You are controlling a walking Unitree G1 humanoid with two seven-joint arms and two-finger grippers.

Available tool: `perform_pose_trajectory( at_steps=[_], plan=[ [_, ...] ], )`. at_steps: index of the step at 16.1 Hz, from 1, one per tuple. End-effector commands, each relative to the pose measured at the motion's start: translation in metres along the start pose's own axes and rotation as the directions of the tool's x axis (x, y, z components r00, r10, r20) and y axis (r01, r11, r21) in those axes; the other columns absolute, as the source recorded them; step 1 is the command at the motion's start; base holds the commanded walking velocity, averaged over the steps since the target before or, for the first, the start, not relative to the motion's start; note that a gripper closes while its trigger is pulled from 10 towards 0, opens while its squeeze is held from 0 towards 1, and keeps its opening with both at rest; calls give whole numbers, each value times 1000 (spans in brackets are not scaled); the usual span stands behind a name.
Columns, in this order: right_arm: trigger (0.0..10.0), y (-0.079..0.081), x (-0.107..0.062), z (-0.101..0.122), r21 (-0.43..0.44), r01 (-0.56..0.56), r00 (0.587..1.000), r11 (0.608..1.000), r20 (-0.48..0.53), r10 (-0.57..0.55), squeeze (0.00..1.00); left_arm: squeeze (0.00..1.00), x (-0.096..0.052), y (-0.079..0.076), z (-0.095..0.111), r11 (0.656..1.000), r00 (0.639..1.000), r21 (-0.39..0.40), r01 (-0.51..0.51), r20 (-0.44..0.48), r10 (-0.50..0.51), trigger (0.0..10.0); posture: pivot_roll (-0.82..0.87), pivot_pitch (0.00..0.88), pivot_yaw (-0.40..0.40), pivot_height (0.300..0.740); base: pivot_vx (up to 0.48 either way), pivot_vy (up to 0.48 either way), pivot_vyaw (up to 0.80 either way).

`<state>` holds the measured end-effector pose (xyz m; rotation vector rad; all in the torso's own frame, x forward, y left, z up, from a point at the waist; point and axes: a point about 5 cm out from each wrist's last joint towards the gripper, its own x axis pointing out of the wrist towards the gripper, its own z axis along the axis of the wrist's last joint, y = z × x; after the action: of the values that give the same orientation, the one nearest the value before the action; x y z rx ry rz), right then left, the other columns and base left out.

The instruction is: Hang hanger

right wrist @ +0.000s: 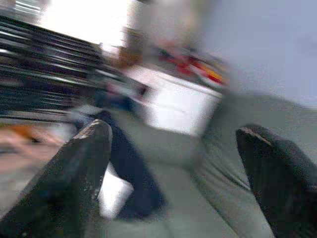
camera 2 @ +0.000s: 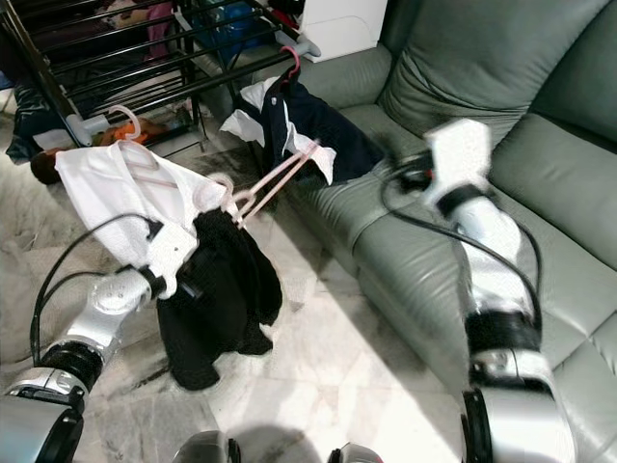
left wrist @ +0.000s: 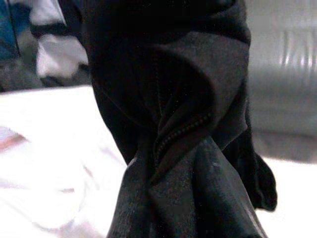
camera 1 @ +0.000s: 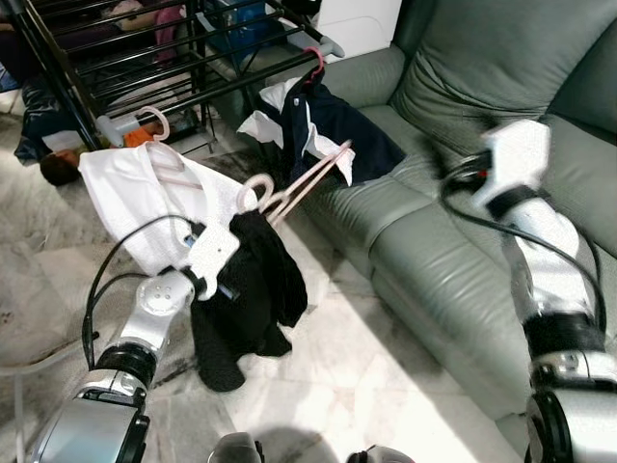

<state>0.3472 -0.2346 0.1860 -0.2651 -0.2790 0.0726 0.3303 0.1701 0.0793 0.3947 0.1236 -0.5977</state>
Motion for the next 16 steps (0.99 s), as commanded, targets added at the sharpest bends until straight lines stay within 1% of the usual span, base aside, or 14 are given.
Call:
perform_pose_trajectory(
  at_steps=[1,2,3,4,5,6,8,9,10,12,13,14,15,16],
  plan=[
    [10000,-5,-7,-15,21,112,991,994,-80,-110,1000,0,1,11,21,1000,995,-1,-19,95,19,0,-33,0,56,740,0,0,0],
    [10000,-2,-15,-30,45,167,976,985,-147,-159,1000,0,0,14,34,1000,989,18,-1,148,-1,0,-26,0,56,740,0,0,0],
    [10000,15,-21,-45,99,163,966,982,-219,-138,941,0,0,18,55,998,976,58,13,215,-25,0,-15,7,55,740,0,0,0],
    [10000,30,-22,-53,142,136,960,980,-263,-95,612,0,0,20,70,996,965,88,24,257,-46,0,-10,12,55,740,0,0,0],
    [10000,38,-21,-56,168,108,957,980,-284,-56,361,0,0,21,77,994,959,103,31,277,-59,0,5,23,53,740,0,0,0],
    [10000,56,-20,-62,210,35,946,977,-322,36,0,0,1,23,90,990,948,136,40,308,-80,0,13,28,50,740,0,0,0],
    [10000,91,-18,-67,295,-95,906,951,-371,206,0,0,4,22,115,980,925,187,68,357,-132,0,24,34,44,740,0,0,0],
    [10000,104,-15,-64,334,-156,892,930,-356,278,0,0,7,20,124,975,915,211,70,376,-147,0,26,30,42,740,0,0,0],
    [10000,108,-13,-62,348,-167,887,923,-355,295,0,0,7,19,128,975,912,211,73,382,-151,0,28,28,40,740,0,0,0],
    [10000,114,-7,-53,378,-196,898,905,-302,320,0,0,8,17,135,976,909,207,74,388,-151,0,28,27,38,740,0,0,0],
    [10000,115,-1,-36,411,-237,924,880,-186,335,0,0,9,13,135,973,910,213,86,382,-164,0,24,26,38,740,0,0,0],
    [10000,117,-1,-33,411,-268,918,871,-165,360,0,0,10,11,136,972,907,213,96,384,-173,0,18,26,39,740,0,0,0],
    [10000,120,-5,-38,409,-290,901,865,-188,391,0,0,11,9,141,975,900,205,91,403,-168,0,15,25,38,740,0,0,0],
    [10000,121,-7,-41,407,-294,893,865,-206,400,0,0,11,9,144,977,895,195,89,414,-165,0,15,26,36,740,0,0,0]
  ],
)
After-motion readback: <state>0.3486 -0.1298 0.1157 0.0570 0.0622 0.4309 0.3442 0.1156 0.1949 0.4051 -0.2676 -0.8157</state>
